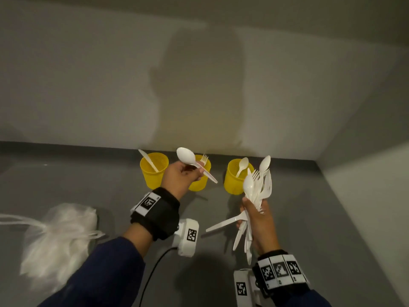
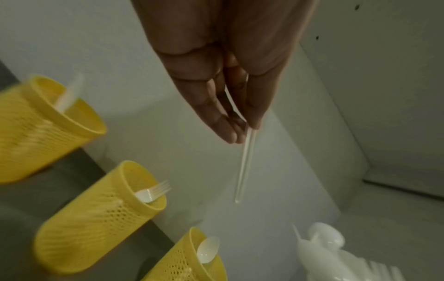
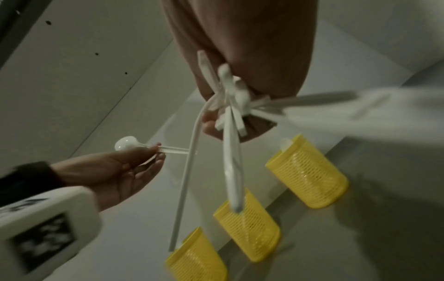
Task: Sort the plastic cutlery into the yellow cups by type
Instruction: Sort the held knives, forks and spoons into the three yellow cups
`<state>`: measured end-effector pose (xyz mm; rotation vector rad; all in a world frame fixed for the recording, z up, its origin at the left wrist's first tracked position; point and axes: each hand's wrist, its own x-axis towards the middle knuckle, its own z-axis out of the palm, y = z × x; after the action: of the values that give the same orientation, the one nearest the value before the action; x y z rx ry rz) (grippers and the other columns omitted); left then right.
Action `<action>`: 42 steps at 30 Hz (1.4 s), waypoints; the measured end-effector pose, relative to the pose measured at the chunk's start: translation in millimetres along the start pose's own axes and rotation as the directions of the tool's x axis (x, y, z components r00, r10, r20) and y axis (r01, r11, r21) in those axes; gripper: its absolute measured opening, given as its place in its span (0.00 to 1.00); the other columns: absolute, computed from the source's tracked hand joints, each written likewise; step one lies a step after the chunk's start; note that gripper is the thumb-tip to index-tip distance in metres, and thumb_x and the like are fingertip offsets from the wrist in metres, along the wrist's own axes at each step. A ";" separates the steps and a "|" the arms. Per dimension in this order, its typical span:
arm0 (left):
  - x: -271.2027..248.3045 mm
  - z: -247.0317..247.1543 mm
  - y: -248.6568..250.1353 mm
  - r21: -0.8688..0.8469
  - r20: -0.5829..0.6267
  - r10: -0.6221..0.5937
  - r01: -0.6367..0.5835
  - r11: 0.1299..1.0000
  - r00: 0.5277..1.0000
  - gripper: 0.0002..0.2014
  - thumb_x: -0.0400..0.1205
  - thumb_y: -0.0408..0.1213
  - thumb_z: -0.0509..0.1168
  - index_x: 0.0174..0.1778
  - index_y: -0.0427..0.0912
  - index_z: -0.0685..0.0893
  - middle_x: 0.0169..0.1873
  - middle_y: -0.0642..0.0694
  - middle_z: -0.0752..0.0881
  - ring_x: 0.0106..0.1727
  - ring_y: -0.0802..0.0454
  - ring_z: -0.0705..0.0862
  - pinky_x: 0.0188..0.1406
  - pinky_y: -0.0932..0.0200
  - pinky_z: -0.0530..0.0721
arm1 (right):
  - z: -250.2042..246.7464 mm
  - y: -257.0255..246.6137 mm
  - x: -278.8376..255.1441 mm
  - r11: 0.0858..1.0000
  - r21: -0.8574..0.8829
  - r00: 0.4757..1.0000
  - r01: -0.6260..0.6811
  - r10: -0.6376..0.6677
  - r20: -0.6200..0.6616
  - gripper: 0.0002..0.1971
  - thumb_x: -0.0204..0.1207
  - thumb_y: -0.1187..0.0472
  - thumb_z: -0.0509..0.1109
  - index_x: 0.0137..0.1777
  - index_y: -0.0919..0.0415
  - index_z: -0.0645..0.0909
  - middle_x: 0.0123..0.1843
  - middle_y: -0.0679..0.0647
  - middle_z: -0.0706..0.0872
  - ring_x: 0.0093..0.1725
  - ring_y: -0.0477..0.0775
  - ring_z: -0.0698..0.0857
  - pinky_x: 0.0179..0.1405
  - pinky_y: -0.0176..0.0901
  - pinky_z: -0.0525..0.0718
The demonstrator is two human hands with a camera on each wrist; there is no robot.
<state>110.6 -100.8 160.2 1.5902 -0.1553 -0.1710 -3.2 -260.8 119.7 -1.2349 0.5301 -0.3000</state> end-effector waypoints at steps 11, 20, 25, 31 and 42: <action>107.6 117.8 -51.7 0.523 0.146 -0.146 0.049 0.851 0.978 0.17 0.78 0.41 0.66 0.60 0.37 0.83 0.55 0.36 0.87 0.61 0.38 0.82 0.62 0.53 0.76 | -61.3 -14.6 32.7 0.995 0.100 0.995 -0.032 0.041 -0.089 0.09 0.79 0.65 0.65 0.58 0.64 0.73 0.28 0.55 0.77 0.18 0.47 0.76 0.14 0.38 0.77; 56.8 114.5 -24.4 0.438 0.276 -0.060 -0.070 0.896 0.959 0.19 0.73 0.38 0.73 0.59 0.41 0.79 0.40 0.47 0.80 0.37 0.65 0.79 0.44 0.67 0.75 | -63.7 -21.2 58.5 0.996 0.093 0.992 -0.011 0.022 -0.121 0.08 0.80 0.64 0.64 0.57 0.62 0.74 0.32 0.56 0.77 0.20 0.44 0.77 0.16 0.37 0.78; 3.3 104.9 -18.9 0.510 0.574 -0.126 -0.232 0.828 0.809 0.18 0.73 0.41 0.73 0.57 0.40 0.82 0.39 0.53 0.81 0.27 0.77 0.77 0.29 0.83 0.70 | -34.9 -18.7 67.8 0.997 0.072 0.997 0.007 -0.002 -0.071 0.11 0.80 0.65 0.64 0.61 0.61 0.74 0.33 0.54 0.79 0.26 0.46 0.81 0.21 0.36 0.81; 7.6 66.4 -18.3 0.634 0.558 -0.127 -0.323 0.703 0.820 0.14 0.79 0.37 0.65 0.61 0.44 0.84 0.51 0.41 0.89 0.42 0.56 0.78 0.33 0.71 0.66 | -7.5 -13.0 71.1 0.998 0.061 1.000 -0.011 0.009 0.023 0.07 0.79 0.63 0.65 0.56 0.58 0.74 0.31 0.56 0.77 0.20 0.44 0.76 0.16 0.35 0.75; 41.7 -9.7 -5.1 0.753 0.265 -0.120 -0.128 0.646 0.957 0.08 0.77 0.37 0.67 0.49 0.40 0.87 0.43 0.36 0.89 0.47 0.41 0.85 0.46 0.54 0.78 | -1.4 -6.7 73.2 0.999 -0.028 0.999 0.039 -0.040 -0.024 0.06 0.80 0.63 0.63 0.52 0.52 0.74 0.30 0.54 0.76 0.19 0.42 0.73 0.16 0.35 0.73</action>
<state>153.4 -99.8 154.8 2.4239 -0.5230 -0.3764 58.1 -300.1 109.6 -1.2707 0.5329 -0.3428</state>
